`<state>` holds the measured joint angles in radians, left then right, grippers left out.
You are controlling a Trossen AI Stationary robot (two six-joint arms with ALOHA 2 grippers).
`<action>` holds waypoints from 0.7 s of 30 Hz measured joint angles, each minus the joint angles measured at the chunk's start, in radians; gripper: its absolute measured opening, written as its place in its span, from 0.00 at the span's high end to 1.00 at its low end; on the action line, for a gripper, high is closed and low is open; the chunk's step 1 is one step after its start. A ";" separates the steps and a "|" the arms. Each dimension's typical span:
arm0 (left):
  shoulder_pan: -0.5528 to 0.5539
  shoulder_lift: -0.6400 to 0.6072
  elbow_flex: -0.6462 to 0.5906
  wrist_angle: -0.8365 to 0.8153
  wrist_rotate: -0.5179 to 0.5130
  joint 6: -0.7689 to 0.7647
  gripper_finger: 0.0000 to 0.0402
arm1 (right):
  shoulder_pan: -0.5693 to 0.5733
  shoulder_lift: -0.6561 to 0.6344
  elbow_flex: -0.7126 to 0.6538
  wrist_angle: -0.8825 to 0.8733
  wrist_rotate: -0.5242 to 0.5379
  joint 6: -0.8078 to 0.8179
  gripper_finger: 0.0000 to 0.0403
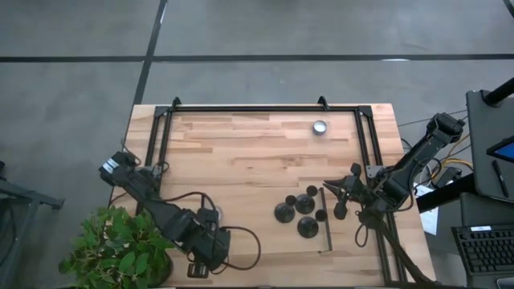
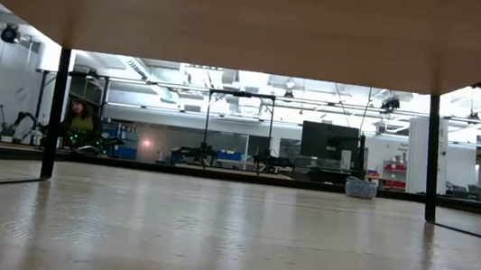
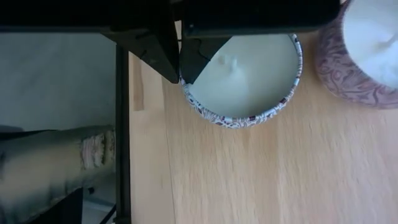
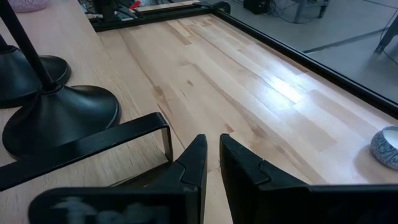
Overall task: Pick & Place candle stick holders
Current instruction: Put the left scented candle on the shelf
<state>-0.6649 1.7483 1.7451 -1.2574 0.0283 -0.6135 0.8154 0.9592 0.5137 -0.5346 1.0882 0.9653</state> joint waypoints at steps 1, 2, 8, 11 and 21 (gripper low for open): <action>-0.001 0.000 0.000 0.000 0.001 -0.008 1.00 | 0.000 0.000 0.000 0.000 0.000 -0.002 0.90; -0.002 0.000 0.000 0.000 0.004 -0.010 1.00 | 0.000 0.000 0.000 0.000 0.000 -0.003 0.90; -0.002 0.000 0.000 0.001 0.004 -0.052 0.97 | 0.000 0.000 0.000 0.000 0.000 -0.003 0.90; -0.002 0.000 0.000 0.000 0.005 -0.079 0.94 | 0.000 0.000 0.000 0.000 0.000 -0.003 0.90; -0.005 0.000 0.000 0.000 0.058 -0.118 0.82 | 0.000 0.000 0.000 0.000 0.000 -0.004 0.90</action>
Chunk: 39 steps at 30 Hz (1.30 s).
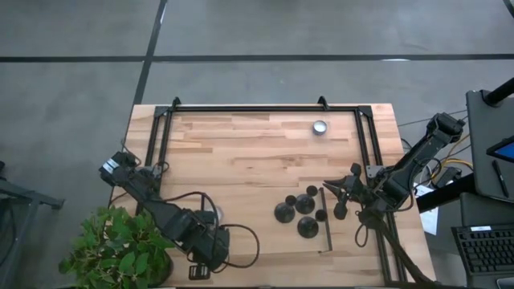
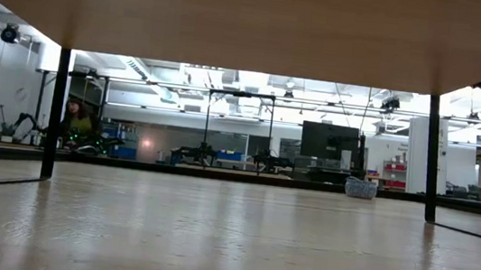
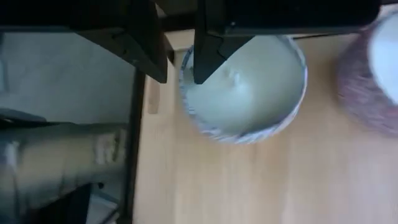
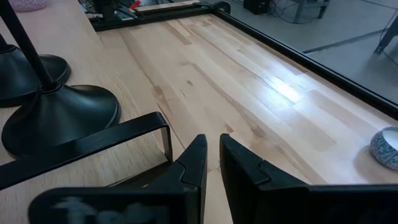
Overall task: Pick & Place candle stick holders
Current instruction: Put the left scented candle on the shelf
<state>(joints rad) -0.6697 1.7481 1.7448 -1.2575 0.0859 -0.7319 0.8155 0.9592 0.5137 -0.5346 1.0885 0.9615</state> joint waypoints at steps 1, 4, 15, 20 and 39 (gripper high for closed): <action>0.000 0.000 0.002 0.000 0.021 0.001 0.81 | 0.000 0.000 0.000 0.000 0.000 0.000 0.90; 0.002 0.000 0.011 0.000 0.053 0.026 0.80 | 0.000 0.000 0.000 0.000 0.000 0.000 0.90; 0.022 -0.027 0.022 -0.040 -0.033 0.060 0.80 | 0.000 0.000 0.000 0.000 -0.007 0.002 0.90; 0.043 -0.065 0.022 -0.081 -0.193 0.089 0.80 | 0.000 0.000 0.000 0.001 -0.008 0.000 0.90; 0.282 -0.104 0.011 -0.267 -0.305 0.298 1.00 | 0.000 0.000 0.000 0.001 -0.008 -0.004 0.90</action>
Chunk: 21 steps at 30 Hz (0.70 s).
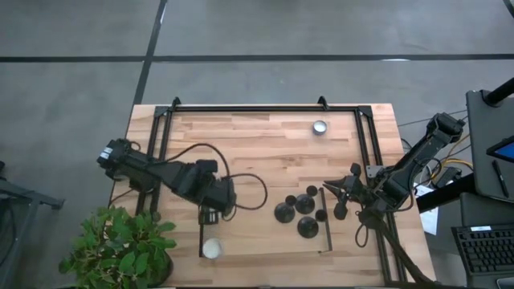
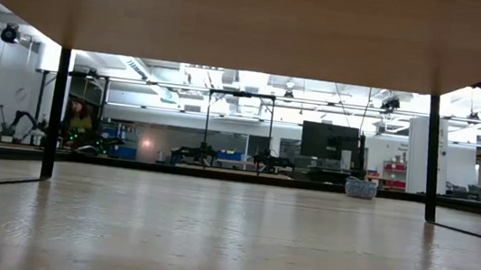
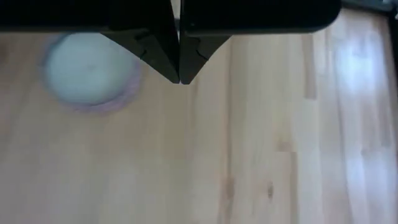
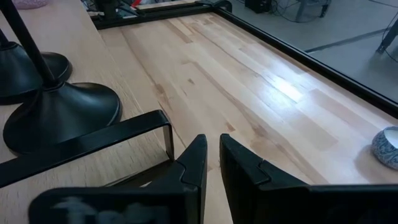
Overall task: Pick & Place candle stick holders
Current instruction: Put the left scented candle on the shelf
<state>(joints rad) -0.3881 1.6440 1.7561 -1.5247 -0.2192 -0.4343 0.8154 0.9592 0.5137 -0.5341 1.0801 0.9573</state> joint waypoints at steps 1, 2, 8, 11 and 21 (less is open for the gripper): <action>0.008 0.000 -0.004 -0.010 0.000 0.004 1.00 | 0.000 0.000 0.000 0.000 -0.001 0.000 0.90; 0.014 0.000 -0.010 -0.013 0.001 0.010 1.00 | 0.000 0.000 0.000 0.000 -0.004 0.000 0.90; 0.033 0.000 -0.064 0.028 0.089 0.044 1.00 | 0.000 0.000 0.000 0.000 -0.005 0.000 0.90; 0.033 0.001 -0.091 0.033 0.099 0.041 1.00 | 0.000 0.000 0.000 0.000 -0.008 0.000 0.90; 0.033 0.001 -0.126 0.065 0.140 0.036 1.00 | 0.000 0.000 0.000 0.000 -0.008 0.000 0.90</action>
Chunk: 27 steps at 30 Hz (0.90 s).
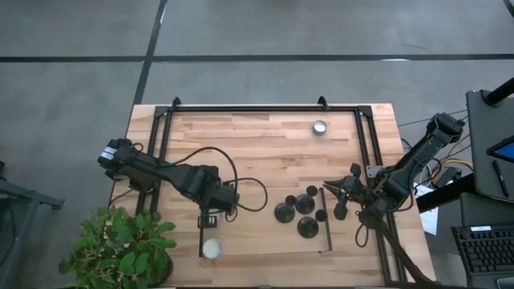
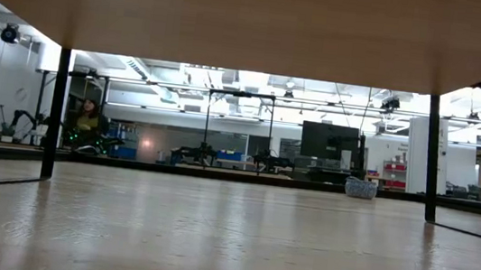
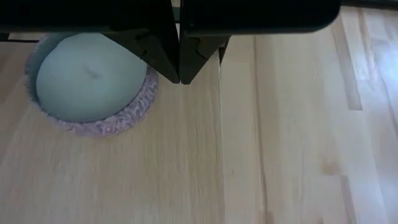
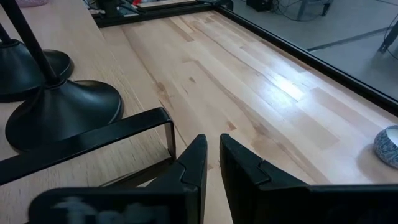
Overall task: Pick & Place candle stick holders
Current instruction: Put the left scented candle on the shelf
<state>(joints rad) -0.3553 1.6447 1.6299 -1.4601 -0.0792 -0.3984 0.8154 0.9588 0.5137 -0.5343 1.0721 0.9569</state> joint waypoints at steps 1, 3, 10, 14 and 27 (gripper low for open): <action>0.000 0.000 0.000 0.003 0.000 -0.002 1.00 | 0.000 0.000 0.000 0.000 0.000 0.000 0.90; -0.002 -0.001 0.000 0.004 0.008 -0.006 1.00 | 0.000 0.000 0.000 0.000 0.000 0.000 0.90; -0.008 -0.002 0.000 0.007 0.047 -0.015 1.00 | 0.000 0.000 0.000 0.000 0.000 0.000 0.90; -0.016 -0.003 0.000 0.010 0.064 -0.016 1.00 | 0.000 0.000 0.000 0.000 0.000 0.000 0.90; -0.050 -0.003 0.000 0.012 0.098 -0.054 1.00 | 0.000 0.000 0.000 0.000 -0.001 0.001 0.90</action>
<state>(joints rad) -0.4053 1.6417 1.6299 -1.4477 0.0189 -0.4520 0.8154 0.9588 0.5137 -0.5343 1.0710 0.9577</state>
